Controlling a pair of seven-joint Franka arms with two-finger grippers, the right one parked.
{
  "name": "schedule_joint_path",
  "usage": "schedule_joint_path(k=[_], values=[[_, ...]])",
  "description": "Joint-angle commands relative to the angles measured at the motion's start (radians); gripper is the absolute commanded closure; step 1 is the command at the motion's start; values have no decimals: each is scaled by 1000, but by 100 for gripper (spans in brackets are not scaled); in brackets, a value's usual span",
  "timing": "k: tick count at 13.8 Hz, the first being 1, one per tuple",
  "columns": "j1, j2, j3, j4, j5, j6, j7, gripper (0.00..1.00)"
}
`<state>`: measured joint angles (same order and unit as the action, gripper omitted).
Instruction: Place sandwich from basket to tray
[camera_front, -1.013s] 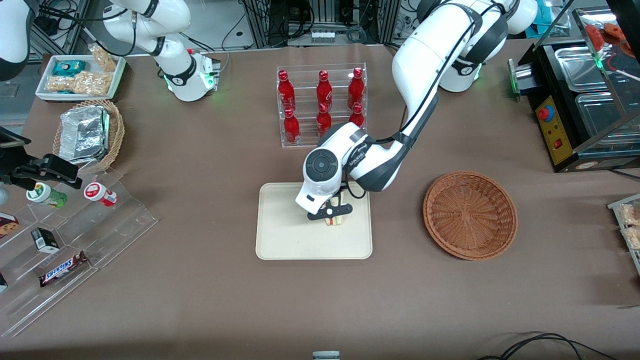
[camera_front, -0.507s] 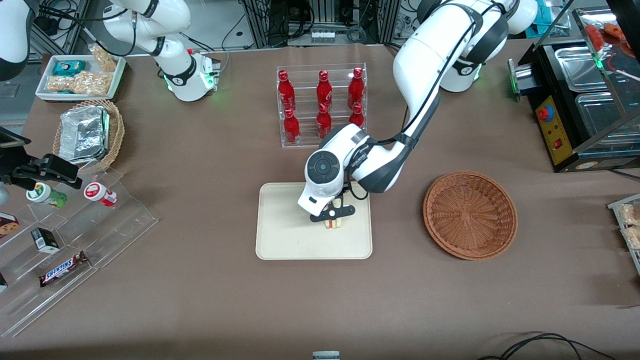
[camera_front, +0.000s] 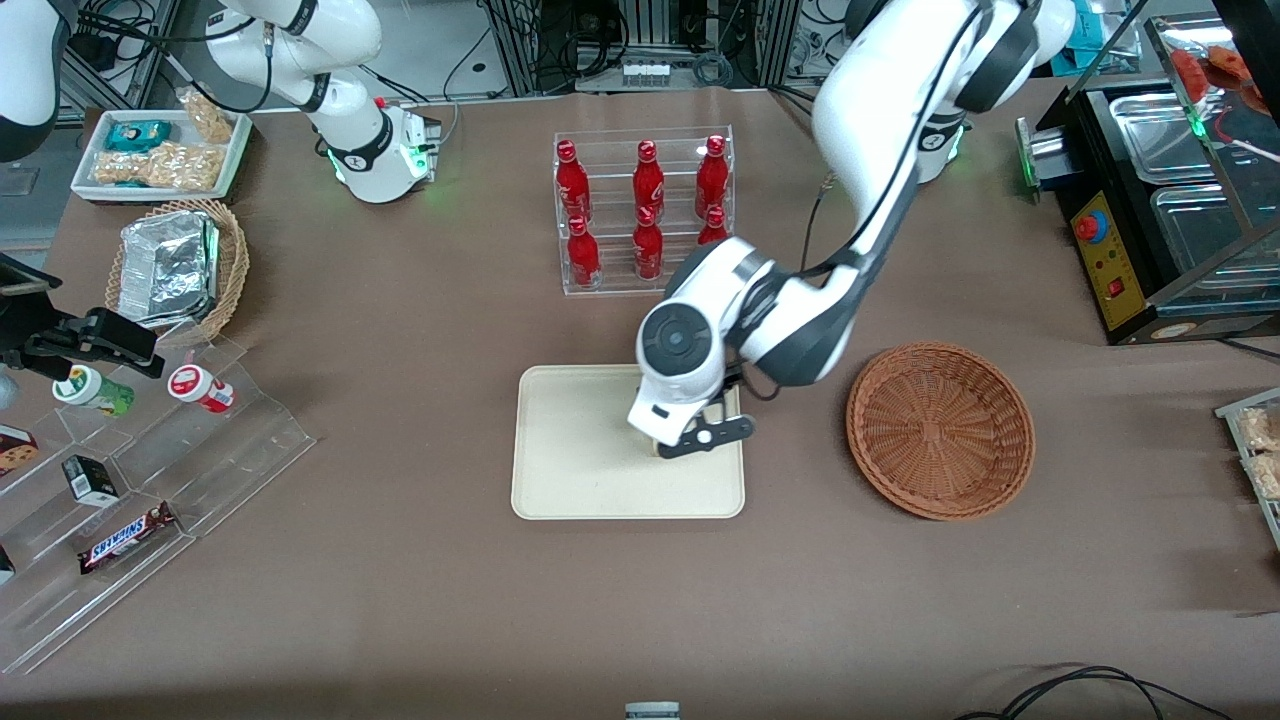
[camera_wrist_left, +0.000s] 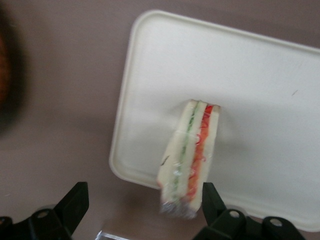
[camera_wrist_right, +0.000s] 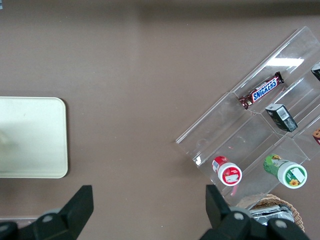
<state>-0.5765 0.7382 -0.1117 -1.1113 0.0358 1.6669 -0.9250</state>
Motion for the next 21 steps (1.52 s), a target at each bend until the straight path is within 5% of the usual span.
schedule_joint_path(k=[1, 4, 7, 11, 14, 21], values=[[95, -162, -3, -42, -74, -154, 128, 0], [246, -288, -3, -44, -135, -378, 351, 0], [346, -388, 6, -100, -119, -473, 426, 0], [401, -685, 23, -515, -10, -297, 475, 0], [487, -712, 35, -504, -10, -372, 719, 0], [507, -648, 32, -332, -19, -452, 750, 0]])
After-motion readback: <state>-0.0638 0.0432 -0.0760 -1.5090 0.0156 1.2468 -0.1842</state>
